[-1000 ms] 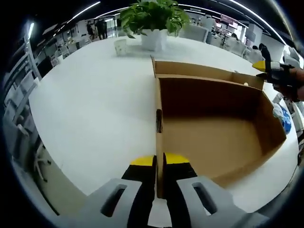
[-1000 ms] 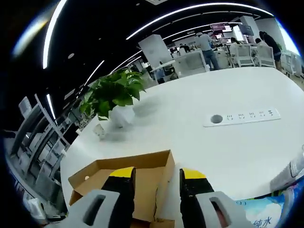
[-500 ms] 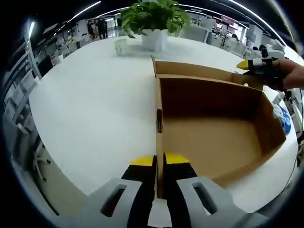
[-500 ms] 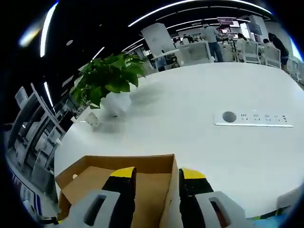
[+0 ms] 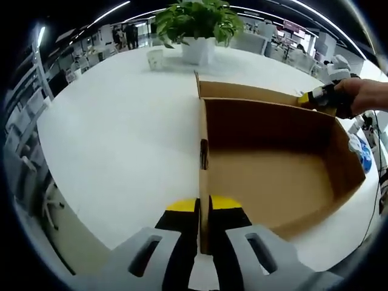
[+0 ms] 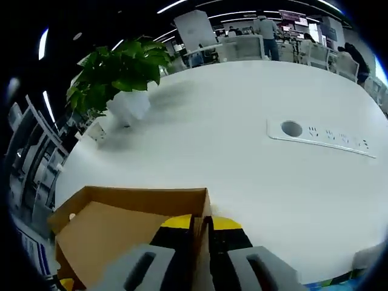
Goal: Operate the shoe box by opening the lid, removing the specified soft item, and placing it in the target area until the item is outside and the box remains undamaged.
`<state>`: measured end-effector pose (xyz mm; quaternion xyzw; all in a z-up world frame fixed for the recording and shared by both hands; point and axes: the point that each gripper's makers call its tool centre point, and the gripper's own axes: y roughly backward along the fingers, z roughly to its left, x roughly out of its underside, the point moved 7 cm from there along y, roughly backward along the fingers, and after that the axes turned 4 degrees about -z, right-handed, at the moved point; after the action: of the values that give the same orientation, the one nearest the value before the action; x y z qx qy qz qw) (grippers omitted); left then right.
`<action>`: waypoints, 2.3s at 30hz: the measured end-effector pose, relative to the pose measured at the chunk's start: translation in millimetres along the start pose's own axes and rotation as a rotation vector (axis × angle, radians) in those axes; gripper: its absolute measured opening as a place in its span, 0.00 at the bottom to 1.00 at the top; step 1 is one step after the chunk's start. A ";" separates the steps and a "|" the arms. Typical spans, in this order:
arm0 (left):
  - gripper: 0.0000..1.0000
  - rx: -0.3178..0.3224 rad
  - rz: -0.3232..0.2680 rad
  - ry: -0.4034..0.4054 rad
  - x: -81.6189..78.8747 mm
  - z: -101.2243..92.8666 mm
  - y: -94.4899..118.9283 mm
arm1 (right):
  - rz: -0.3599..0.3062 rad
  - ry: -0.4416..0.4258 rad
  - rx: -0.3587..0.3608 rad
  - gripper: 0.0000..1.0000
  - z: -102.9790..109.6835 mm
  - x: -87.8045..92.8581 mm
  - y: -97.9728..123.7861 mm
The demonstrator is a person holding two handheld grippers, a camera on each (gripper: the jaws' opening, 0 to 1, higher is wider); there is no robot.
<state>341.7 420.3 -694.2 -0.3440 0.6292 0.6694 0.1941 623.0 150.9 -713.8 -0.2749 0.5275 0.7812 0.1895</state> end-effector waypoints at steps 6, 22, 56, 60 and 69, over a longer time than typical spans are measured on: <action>0.04 0.000 0.002 0.007 0.2 -0.2 0.2 | 0.011 0.001 0.043 0.00 3.5 0.6 5.4; 0.04 -0.011 0.015 -0.022 2.6 -2.1 -1.7 | -0.089 0.026 0.028 0.00 12.2 -20.5 42.0; 0.03 -0.020 0.020 -0.036 3.4 -3.8 -2.6 | -0.292 0.223 -0.014 0.00 40.7 -40.0 147.2; 0.03 -0.020 0.020 -0.038 4.0 -3.9 -1.6 | -0.306 0.238 -0.009 0.00 43.2 -35.5 156.7; 0.03 -0.020 0.019 -0.037 3.8 -4.0 -1.8 | -0.331 0.263 0.016 0.00 48.8 -26.7 173.0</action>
<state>341.1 416.0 -698.0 -0.3274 0.6221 0.6836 0.1960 531.1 131.8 -558.1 -0.4559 0.5013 0.6928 0.2468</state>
